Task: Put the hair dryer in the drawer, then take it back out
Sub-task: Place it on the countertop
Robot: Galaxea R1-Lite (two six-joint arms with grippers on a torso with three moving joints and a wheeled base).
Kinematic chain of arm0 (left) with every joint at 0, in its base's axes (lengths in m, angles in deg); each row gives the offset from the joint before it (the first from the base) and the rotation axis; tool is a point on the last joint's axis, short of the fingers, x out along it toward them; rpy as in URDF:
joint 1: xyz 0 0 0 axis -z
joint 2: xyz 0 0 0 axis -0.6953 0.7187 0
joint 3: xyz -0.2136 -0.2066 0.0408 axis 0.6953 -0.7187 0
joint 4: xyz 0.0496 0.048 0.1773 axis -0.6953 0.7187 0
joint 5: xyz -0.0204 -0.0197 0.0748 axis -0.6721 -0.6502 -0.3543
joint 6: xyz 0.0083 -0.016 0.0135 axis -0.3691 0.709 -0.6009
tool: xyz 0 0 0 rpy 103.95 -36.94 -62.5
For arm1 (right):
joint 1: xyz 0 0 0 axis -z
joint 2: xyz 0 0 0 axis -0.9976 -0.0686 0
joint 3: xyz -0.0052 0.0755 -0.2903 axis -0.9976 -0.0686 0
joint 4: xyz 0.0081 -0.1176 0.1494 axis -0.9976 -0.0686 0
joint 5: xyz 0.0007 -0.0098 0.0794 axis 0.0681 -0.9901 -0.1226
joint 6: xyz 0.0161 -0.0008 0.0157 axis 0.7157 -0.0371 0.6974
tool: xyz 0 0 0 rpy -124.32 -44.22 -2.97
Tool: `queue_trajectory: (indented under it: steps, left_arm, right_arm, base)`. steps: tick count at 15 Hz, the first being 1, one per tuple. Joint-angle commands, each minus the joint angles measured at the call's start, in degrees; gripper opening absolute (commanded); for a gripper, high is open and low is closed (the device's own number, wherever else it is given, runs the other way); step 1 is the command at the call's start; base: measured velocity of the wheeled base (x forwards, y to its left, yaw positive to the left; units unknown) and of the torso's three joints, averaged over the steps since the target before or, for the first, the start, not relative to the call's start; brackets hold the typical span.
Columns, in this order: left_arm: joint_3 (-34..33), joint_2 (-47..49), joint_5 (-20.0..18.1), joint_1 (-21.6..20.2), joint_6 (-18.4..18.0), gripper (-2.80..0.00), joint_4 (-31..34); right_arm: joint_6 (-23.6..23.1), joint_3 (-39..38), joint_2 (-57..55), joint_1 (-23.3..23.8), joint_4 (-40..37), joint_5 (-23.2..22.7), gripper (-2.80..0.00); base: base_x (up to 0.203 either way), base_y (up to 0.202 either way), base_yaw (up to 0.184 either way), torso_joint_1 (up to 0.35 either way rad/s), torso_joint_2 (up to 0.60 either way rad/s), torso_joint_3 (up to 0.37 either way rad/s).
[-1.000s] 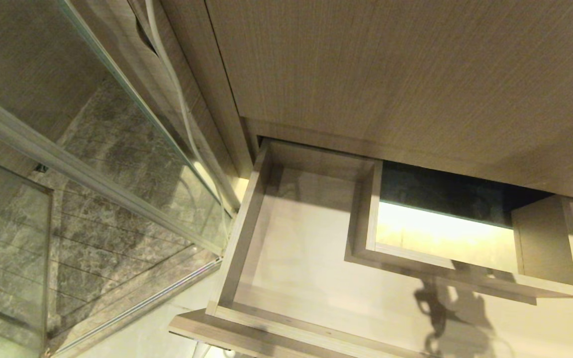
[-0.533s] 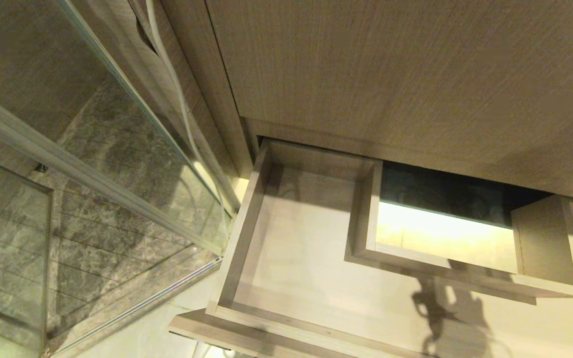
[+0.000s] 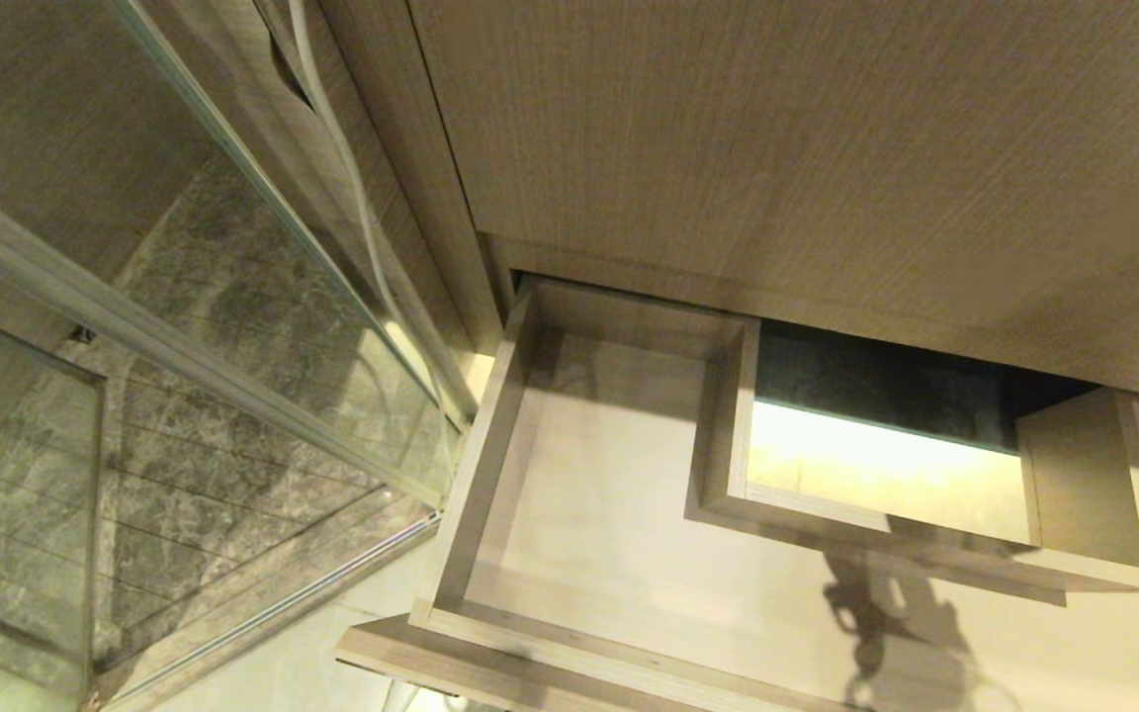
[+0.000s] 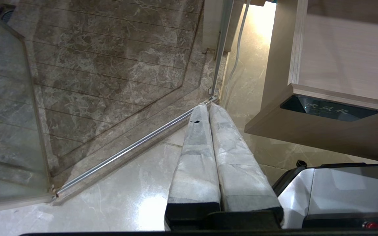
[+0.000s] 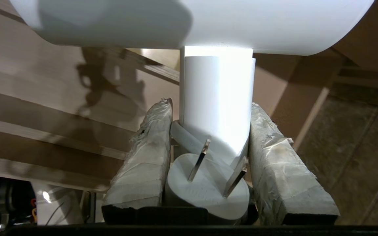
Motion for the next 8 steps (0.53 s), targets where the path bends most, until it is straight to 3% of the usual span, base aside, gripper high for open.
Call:
queue_trajectory:
  steps: [1,2,8]
  left_arm:
    - [0.0,0.0,0.0,0.0,0.0,-2.80,0.0]
    - [0.0,0.0,0.0,0.0,0.0,-2.80,0.0]
    - [0.0,0.0,0.0,0.0,0.0,-2.80,0.0]
  right_arm:
    - [-0.5,0.1,-0.3,-0.1,0.1,-3.6,-2.80]
    - [-0.6,0.1,-0.4,-0.1,0.2,-5.3,-2.80]
    - [-1.3,-0.2,-0.1,-0.1,0.1,-5.6,-2.80]
  base:
    - [0.000,0.000,0.000,0.000,0.00,0.000]
    - [0.000,0.000,0.000,0.000,0.00,0.000]
    - [0.000,0.000,0.000,0.000,0.00,0.000]
